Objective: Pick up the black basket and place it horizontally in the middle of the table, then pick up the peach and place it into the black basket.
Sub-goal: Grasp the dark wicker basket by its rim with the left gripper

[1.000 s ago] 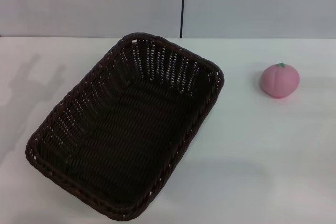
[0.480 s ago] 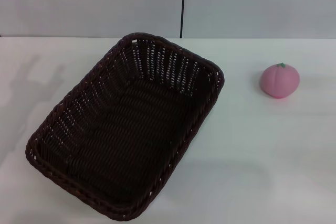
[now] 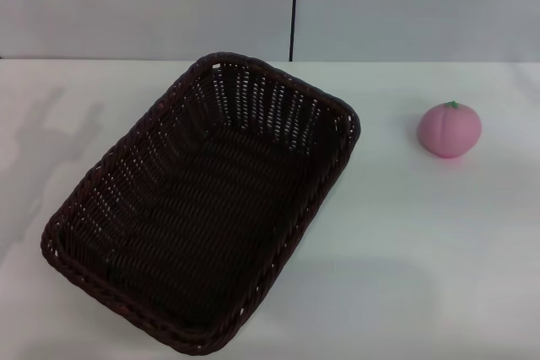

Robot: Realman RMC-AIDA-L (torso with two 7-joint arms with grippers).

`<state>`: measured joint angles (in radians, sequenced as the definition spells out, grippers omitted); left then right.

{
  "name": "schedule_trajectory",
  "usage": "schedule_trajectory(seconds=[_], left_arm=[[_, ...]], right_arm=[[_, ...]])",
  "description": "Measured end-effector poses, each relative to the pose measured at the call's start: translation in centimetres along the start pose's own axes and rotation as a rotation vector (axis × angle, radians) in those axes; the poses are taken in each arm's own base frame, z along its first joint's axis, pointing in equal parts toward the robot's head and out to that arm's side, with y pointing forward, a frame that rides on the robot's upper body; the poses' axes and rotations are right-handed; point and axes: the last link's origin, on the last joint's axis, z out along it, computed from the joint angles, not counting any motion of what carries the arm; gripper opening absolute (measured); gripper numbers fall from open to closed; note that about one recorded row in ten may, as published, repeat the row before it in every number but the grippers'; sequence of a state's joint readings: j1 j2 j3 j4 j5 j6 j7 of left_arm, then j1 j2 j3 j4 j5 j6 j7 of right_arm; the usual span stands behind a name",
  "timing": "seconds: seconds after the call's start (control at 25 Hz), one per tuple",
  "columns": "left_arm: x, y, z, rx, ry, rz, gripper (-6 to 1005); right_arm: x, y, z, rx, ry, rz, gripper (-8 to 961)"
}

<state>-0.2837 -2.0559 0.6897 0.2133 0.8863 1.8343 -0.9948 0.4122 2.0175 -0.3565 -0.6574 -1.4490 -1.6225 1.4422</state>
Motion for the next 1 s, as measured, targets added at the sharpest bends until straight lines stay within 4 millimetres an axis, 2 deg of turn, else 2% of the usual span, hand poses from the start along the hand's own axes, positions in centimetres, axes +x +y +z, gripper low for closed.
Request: schedule_trajectory(seconds=[0.28, 0.32, 0.36, 0.44, 0.48, 0.52, 0.68, 0.72, 0.84, 0.92, 1.0], left_arm=[[1.4, -1.3, 1.6, -0.093, -0.141, -0.089, 841], [2.1, -2.1, 2.6, -0.111, -0.231, -0.139, 841], [2.1, -2.1, 2.6, -0.111, -0.231, -0.139, 841], [2.9, -3.6, 4.3, -0.124, -0.437, -0.198, 841], [2.9, -3.6, 4.3, -0.124, -0.437, -0.198, 841], [3.6, -3.9, 5.2, -0.150, -0.536, -0.208, 841], [4.4, -4.1, 6.6, -0.178, -0.665, -0.204, 840], [4.9, -4.1, 7.4, -0.185, -0.751, -0.186, 840], [5.2, -3.9, 8.4, -0.191, -0.845, -0.164, 840], [5.2, -3.5, 9.8, -0.189, -0.970, -0.127, 840], [5.2, -3.4, 10.1, -0.185, -0.999, -0.119, 839]], right_arm=[[1.4, 0.6, -0.3, 0.012, 0.013, -0.033, 596], [2.0, 0.9, -0.7, 0.025, 0.006, -0.054, 595], [2.0, 0.9, -0.7, 0.025, 0.006, -0.054, 595], [3.1, 1.0, -1.4, 0.049, -0.005, -0.043, 594], [3.1, 1.0, -1.4, 0.049, -0.005, -0.043, 594], [3.5, 0.8, -2.0, 0.076, -0.023, -0.030, 594], [4.1, 0.5, -3.3, 0.134, -0.045, -0.042, 592], [4.4, 0.3, -4.3, 0.174, -0.052, -0.056, 592], [4.6, 0.1, -5.4, 0.218, -0.071, -0.060, 591], [4.7, -0.3, -7.0, 0.299, -0.126, -0.036, 590], [4.7, -0.4, -7.4, 0.321, -0.143, -0.027, 589]])
